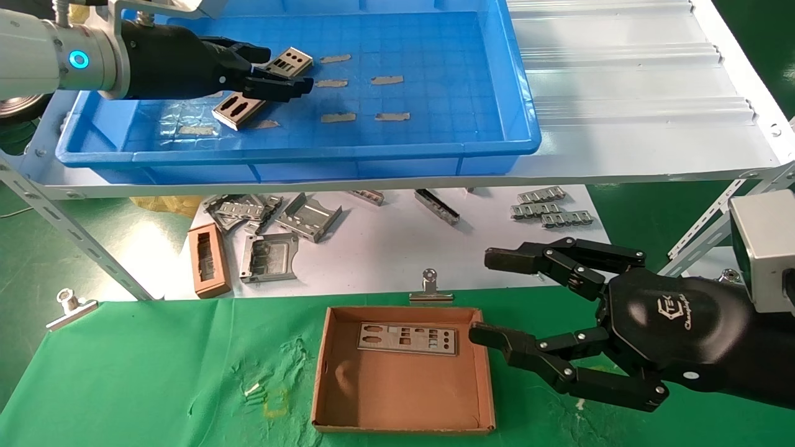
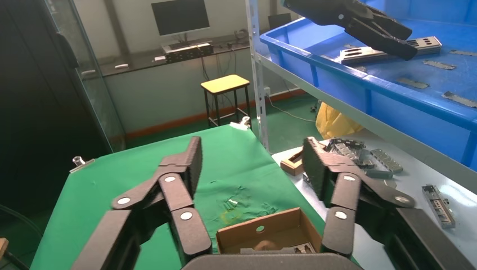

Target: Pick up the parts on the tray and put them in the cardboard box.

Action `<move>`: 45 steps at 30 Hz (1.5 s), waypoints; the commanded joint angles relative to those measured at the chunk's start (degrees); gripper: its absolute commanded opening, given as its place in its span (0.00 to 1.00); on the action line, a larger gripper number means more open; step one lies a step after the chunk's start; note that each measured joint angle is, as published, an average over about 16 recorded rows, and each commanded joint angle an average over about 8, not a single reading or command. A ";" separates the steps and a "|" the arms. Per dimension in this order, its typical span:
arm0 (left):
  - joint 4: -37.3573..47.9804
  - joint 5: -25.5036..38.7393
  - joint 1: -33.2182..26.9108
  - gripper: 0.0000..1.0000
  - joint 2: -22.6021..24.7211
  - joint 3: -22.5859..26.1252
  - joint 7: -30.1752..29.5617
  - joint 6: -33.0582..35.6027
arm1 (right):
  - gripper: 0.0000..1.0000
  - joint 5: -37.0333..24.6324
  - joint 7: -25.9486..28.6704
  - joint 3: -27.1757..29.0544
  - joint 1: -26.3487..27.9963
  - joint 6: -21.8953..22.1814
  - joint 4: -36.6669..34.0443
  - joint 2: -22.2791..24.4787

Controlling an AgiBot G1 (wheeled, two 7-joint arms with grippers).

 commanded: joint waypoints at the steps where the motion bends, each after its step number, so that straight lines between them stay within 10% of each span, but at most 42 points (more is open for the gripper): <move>1: 0.15 -0.09 0.03 0.00 0.02 -0.06 0.28 0.13 | 1.00 0.00 0.00 0.00 0.00 0.00 0.00 0.00; 45: 1.46 -0.55 -2.43 0.00 -1.08 -0.38 2.82 2.06 | 1.00 0.00 0.00 0.00 0.00 0.00 0.00 0.00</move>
